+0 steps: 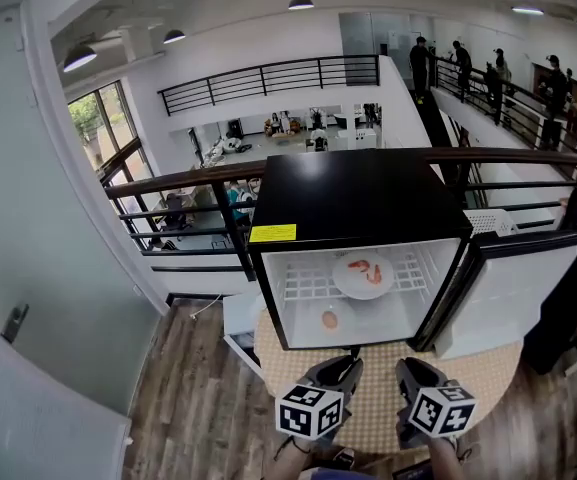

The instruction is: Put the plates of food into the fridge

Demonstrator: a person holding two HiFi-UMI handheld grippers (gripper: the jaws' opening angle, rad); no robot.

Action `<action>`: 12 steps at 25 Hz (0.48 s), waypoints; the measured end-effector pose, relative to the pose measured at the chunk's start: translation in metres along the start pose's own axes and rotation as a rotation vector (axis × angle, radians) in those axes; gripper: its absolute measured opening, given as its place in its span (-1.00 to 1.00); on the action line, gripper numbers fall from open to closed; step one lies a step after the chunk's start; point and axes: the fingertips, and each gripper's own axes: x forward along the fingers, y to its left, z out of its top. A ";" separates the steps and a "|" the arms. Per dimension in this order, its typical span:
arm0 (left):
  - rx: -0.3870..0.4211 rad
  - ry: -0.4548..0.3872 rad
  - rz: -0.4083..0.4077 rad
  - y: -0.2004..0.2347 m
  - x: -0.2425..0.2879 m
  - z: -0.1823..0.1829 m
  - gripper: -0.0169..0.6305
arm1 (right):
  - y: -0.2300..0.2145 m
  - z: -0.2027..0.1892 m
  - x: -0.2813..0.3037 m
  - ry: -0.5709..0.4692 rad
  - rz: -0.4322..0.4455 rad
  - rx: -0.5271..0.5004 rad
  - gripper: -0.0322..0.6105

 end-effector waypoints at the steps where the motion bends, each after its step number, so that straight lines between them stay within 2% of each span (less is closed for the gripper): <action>1: -0.002 -0.002 0.001 -0.004 -0.003 -0.003 -0.72 | 0.001 -0.006 -0.008 0.007 0.004 0.003 -0.68; 4: -0.008 -0.005 0.010 -0.016 -0.010 -0.013 -0.72 | 0.008 -0.026 -0.030 0.029 0.025 0.005 -0.75; 12: -0.020 -0.001 0.005 -0.057 -0.039 -0.051 -0.72 | 0.033 -0.079 -0.080 0.095 0.112 -0.002 -0.78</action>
